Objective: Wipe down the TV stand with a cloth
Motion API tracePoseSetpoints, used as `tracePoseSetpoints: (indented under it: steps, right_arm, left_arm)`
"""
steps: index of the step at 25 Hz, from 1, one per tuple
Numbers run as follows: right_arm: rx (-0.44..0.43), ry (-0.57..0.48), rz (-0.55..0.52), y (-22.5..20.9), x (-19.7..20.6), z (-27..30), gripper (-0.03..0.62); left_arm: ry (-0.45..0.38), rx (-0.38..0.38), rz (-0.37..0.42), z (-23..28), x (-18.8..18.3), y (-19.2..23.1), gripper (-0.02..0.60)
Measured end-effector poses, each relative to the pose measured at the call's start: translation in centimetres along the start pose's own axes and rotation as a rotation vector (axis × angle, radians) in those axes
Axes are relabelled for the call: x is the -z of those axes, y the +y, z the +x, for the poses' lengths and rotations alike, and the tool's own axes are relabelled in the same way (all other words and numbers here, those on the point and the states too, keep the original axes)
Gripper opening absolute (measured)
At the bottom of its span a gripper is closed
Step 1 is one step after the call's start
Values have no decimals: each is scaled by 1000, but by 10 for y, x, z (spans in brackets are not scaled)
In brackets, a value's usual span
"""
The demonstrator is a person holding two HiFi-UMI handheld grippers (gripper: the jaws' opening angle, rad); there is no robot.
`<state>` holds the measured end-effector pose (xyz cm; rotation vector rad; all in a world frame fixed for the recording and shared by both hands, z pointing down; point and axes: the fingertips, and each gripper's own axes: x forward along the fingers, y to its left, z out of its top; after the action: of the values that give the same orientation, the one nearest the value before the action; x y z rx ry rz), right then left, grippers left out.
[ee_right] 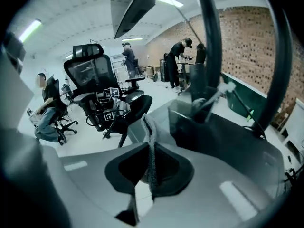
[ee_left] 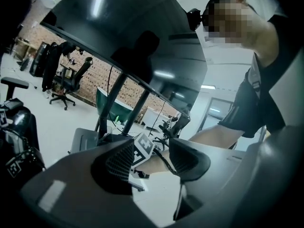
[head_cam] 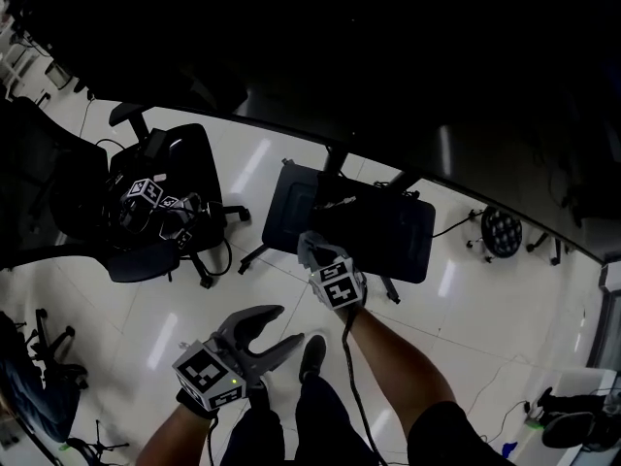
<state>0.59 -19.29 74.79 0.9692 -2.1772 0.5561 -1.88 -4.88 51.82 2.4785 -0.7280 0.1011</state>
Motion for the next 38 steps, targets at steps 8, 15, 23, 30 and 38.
tracePoseSetpoints:
  steps: [8,15,23,30,38]
  right_arm:
    - [-7,82,-160,41,-34,82,17]
    - [7,111,-171,29,-10,74,17]
    - [87,161,-156,-55,53,-2,17]
    - [218,197,-29,-146,118,-80,17]
    - [327,266,141,-205,173,-141,17]
  left_arm:
    - [-30,-73,-16,-43,10,19,258]
    - [-15,-86,-4,-44,17,29,262]
    - [27,-32,12,2,15,13,264]
    - [66,48,21,44,14,-10,264]
    - [94,85,40,69,16,-19,264]
